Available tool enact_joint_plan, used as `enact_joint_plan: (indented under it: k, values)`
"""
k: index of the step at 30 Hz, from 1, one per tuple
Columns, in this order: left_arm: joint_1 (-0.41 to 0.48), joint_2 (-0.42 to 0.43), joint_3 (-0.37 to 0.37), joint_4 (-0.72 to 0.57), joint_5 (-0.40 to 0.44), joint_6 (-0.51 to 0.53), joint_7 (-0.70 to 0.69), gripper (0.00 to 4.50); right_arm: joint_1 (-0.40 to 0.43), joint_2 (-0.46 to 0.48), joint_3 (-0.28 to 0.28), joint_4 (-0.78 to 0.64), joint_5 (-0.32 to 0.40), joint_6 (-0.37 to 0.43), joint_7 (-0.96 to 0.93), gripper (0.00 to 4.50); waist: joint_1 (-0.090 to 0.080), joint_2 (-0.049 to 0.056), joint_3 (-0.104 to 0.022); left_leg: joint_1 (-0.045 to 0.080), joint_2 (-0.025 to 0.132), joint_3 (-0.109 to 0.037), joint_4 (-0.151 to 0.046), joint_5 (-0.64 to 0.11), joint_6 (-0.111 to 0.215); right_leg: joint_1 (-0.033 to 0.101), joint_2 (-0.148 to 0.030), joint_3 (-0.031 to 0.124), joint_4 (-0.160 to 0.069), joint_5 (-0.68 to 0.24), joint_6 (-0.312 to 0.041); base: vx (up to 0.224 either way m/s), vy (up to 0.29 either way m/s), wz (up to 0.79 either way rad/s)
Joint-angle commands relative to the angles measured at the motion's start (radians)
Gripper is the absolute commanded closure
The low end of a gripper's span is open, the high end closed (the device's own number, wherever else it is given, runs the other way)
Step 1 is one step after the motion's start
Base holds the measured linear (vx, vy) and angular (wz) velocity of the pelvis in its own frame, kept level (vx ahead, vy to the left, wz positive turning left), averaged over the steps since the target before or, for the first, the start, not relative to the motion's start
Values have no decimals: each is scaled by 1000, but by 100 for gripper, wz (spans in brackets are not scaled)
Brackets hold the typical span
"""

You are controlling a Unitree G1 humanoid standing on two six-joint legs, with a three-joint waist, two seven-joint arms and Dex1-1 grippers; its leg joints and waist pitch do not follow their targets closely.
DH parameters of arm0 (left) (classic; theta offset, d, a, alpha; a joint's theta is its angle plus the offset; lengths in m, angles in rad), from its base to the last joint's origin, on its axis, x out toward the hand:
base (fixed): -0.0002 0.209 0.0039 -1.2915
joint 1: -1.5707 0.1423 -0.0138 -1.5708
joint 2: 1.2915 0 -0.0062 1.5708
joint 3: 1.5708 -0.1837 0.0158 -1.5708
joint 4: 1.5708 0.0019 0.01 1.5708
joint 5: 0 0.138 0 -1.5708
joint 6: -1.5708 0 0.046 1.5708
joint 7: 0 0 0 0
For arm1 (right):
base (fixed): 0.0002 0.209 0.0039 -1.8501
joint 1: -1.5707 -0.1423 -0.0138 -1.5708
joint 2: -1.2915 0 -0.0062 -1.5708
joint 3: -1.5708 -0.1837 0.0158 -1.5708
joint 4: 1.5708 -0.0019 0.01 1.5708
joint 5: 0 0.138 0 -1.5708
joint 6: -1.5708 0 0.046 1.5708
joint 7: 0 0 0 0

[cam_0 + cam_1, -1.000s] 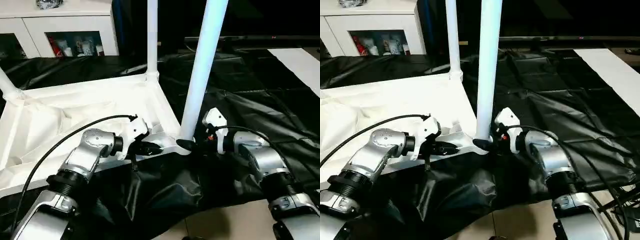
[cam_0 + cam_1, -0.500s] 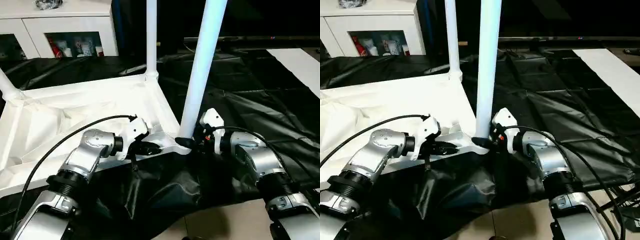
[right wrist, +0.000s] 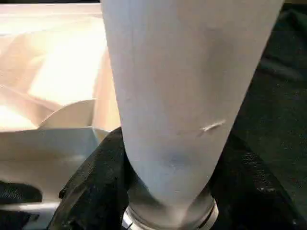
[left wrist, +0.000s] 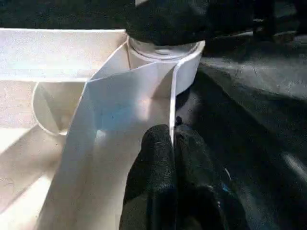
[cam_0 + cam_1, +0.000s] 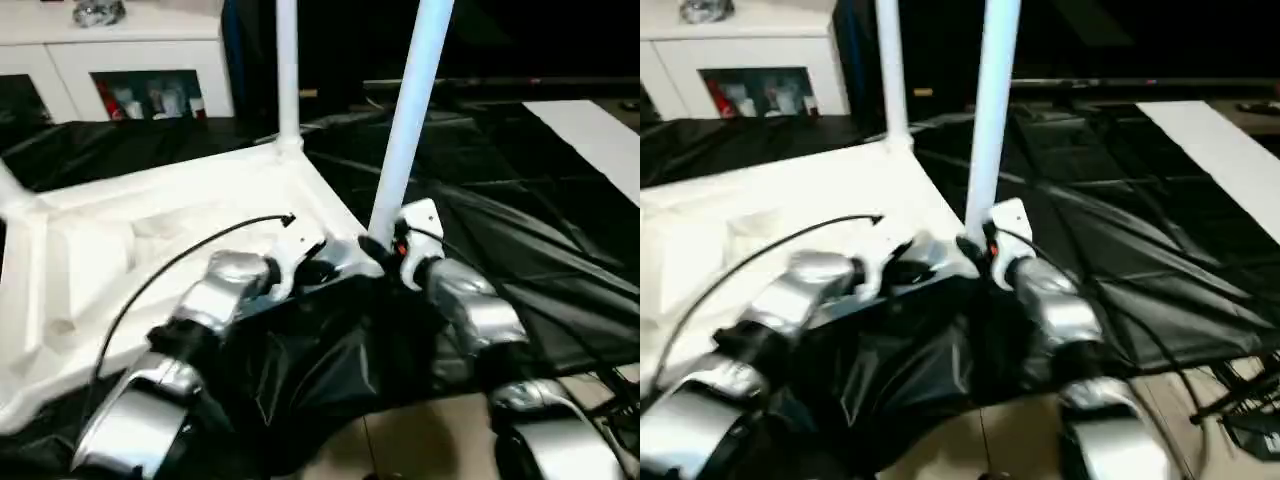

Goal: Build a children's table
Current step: Rotate leg to tighten

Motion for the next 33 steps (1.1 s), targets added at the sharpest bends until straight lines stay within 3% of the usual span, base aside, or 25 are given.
enact_joint_plan:
  k: [1,2,3,6,9,12,15,16,17,18,20,22,23,24,26,27,28,29,30,31,32,33]
  values:
    - [-60,-30,14,-1,7,-49,63,450,23,80,61,50,4,22,48,216,-5,8,-65,24,27,-21,-69,-390,-6,32,-80,32,-100,-508,-117,0,0,0]
    - [-59,-29,13,-2,6,-49,59,450,24,80,61,49,4,23,51,216,-5,9,-65,23,28,-21,-69,-385,-4,32,-80,33,-99,-499,-119,0,0,0]
    - [-57,-27,12,-1,5,-58,52,450,25,80,54,43,14,29,63,181,-4,10,-65,23,30,-20,-70,-380,-1,32,-79,35,-97,-481,-126,0,0,0]
    - [-56,-20,14,6,4,-65,45,450,27,67,47,32,7,28,62,169,-4,10,-64,23,31,-19,-71,-382,1,32,-80,36,-94,-469,-137,0,0,0]
    - [-53,-9,13,22,11,-97,38,450,47,23,76,-16,-32,5,66,134,-4,8,-64,24,31,-18,-71,-384,-2,31,-79,37,-94,-464,-141,0,0,0]
    - [-41,3,14,24,18,-154,30,450,97,-44,98,-120,-34,19,146,134,4,4,-66,24,31,-16,-72,-364,13,35,-78,40,-95,-459,-120,0,0,0]
    - [-27,11,36,5,1,-178,36,450,164,-121,128,-248,-20,35,269,134,9,0,-65,17,30,-14,-71,-339,27,41,-76,40,-94,-447,-112,0,0,0]
    - [-20,15,49,-7,-14,-169,28,406,187,-146,134,-293,-9,45,312,132,9,0,-65,14,29,-13,-69,-325,37,42,-77,41,-93,-442,-115,0,0,0]
    - [-8,22,58,-32,-31,-152,5,406,207,-169,135,-333,1,49,341,132,7,-1,-66,11,28,-13,-69,-318,40,44,-79,40,-92,-443,-118,0,0,0]
    - [3,28,62,-53,-44,-138,-14,392,220,-186,135,-360,8,50,360,132,11,-5,-69,1,29,-15,-68,-280,48,56,-81,39,-87,-416,-120,0,0,0]
    - [45,52,74,-132,-77,-97,-72,383,253,-233,131,-436,31,57,405,132,12,-1,-72,5,35,-14,-64,-258,57,46,-82,40,-83,-375,-153,0,0,0]
    - [113,92,90,-262,-107,-41,-107,357,288,-275,130,-531,81,88,470,132,11,0,-70,1,41,-14,-67,-246,60,49,-79,41,-71,-320,-179,0,0,0]
    - [121,97,91,-277,-112,-34,-112,357,291,-278,130,-541,87,92,476,132,8,-5,-70,0,40,-13,-68,-244,63,48,-75,41,-70,-313,-179,0,0,0]
    - [168,123,102,-377,-142,13,-138,348,309,-287,134,-590,114,114,510,132,6,-12,-70,-1,40,-11,-67,-235,68,48,-76,42,-67,-299,-180,0,0,0]
    - [182,132,105,-406,-152,30,-146,329,311,-286,135,-598,117,117,514,132,6,-4,-70,3,40,-11,-66,-231,67,44,-77,43,-67,-296,-187,0,0,0]
    - [256,187,111,-550,-197,113,-185,323,310,-274,138,-612,122,122,524,132,6,-19,-76,3,47,-12,-66,-212,59,48,-83,45,-54,-264,-204,0,0,0]
    - [256,187,111,-550,-197,113,-185,313,310,-274,138,-612,122,122,524,132,6,-19,-76,3,47,-12,-66,-212,59,48,-83,45,-54,-264,-204,0,0,0]
    - [333,250,112,-682,-232,192,-221,301,303,-256,142,-608,124,127,524,132,5,-14,-70,4,44,-8,-68,-210,63,38,-74,45,-60,-273,-203,0,0,0]
    - [353,267,112,-711,-239,211,-229,291,300,-251,143,-604,125,128,523,132,6,-16,-73,3,48,-13,-70,-200,56,44,-82,47,-48,-257,-211,0,0,0]
    - [427,330,117,-812,-261,279,-258,291,286,-235,150,-584,124,130,515,132,4,-21,-67,11,46,-6,-71,-220,51,33,-72,46,-57,-275,-203,0,0,0]
    - [468,367,122,-862,-274,315,-274,280,274,-223,153,-562,117,125,502,132,3,-17,-68,10,47,-10,-71,-220,46,35,-76,47,-50,-274,-205,0,0,0]
    - [493,387,126,-892,-283,335,-282,273,266,-217,154,-550,117,123,495,132,1,-15,-61,12,44,-7,-74,-245,40,29,-71,47,-58,-314,-195,0,0,0]
